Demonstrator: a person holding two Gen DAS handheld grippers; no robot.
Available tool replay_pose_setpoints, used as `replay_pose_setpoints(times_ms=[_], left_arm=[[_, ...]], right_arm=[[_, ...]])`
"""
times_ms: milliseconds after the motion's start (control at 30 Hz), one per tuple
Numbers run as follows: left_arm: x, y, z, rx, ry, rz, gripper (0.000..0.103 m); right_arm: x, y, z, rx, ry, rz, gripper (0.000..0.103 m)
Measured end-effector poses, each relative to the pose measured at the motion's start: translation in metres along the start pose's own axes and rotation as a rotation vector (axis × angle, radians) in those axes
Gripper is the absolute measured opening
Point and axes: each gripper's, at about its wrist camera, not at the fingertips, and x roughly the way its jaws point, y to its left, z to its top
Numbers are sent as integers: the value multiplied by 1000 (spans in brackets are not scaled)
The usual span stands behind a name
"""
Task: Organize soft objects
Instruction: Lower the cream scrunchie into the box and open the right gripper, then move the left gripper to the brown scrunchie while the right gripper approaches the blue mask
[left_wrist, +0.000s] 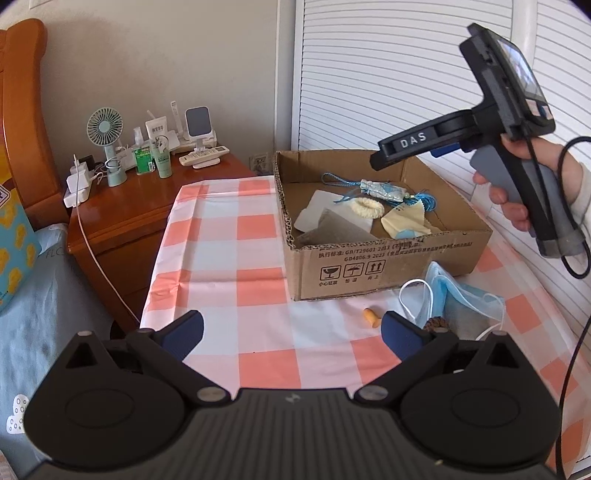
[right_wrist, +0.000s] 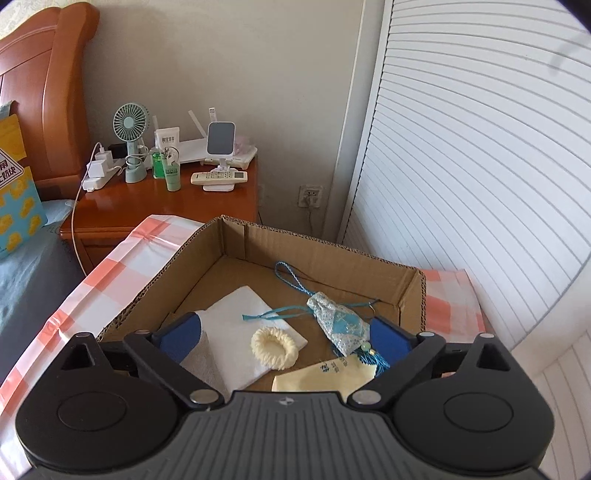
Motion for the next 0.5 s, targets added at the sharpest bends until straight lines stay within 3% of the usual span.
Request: replay_pose_setpoints(times_ms=[500], left_arm=[[-4, -7, -5, 17, -2, -32, 102]], right_arm=[[-54, -7, -62, 8, 48, -43, 103]])
